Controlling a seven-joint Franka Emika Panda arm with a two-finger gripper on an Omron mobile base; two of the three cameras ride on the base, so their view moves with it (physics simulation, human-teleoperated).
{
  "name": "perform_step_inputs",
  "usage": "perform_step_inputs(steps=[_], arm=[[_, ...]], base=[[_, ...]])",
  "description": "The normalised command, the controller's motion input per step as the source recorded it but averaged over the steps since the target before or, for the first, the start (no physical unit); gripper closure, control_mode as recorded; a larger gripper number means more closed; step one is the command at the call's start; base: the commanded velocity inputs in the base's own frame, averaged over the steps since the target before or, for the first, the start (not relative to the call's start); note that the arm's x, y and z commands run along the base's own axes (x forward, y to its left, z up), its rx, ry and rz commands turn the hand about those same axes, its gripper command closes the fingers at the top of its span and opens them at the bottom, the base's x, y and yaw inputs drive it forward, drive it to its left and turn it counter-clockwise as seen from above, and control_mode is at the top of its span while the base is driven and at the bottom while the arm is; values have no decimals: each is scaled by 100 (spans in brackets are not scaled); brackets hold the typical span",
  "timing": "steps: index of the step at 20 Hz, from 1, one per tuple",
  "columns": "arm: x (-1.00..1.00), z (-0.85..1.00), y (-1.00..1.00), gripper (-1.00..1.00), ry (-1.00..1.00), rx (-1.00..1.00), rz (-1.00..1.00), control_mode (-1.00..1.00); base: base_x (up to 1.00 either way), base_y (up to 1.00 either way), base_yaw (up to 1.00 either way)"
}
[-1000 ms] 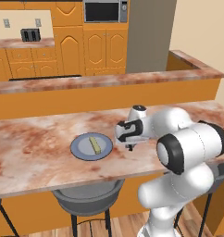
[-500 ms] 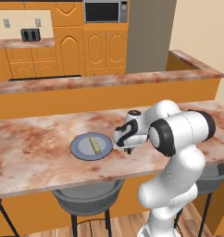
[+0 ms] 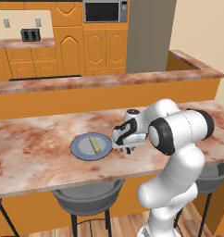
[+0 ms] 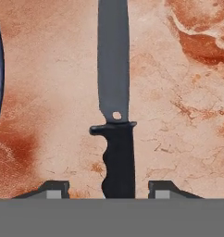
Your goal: Retrieve the butter from the fridge and place it on a plate on the dining table. Then retrieve the butter knife by the fridge and place it near the plate.
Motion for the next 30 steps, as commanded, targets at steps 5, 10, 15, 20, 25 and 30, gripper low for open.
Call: perform_step_inputs(steps=[5,10,15,20,25,30], arm=[[-1,0,-9,-100,0,0,0,-100],[-39,41,-20,-100,0,0,0,-100],[-56,100,-1,-100,1,2,0,-100],[-97,100,3,-100,3,0,3,-100],[-75,91,10,-100,-1,0,7,-100],[-58,51,19,-100,-12,0,2,-100]], base=[[0,0,0],[0,0,0],[0,0,0],[0,0,0],[0,0,0],[0,0,0]])
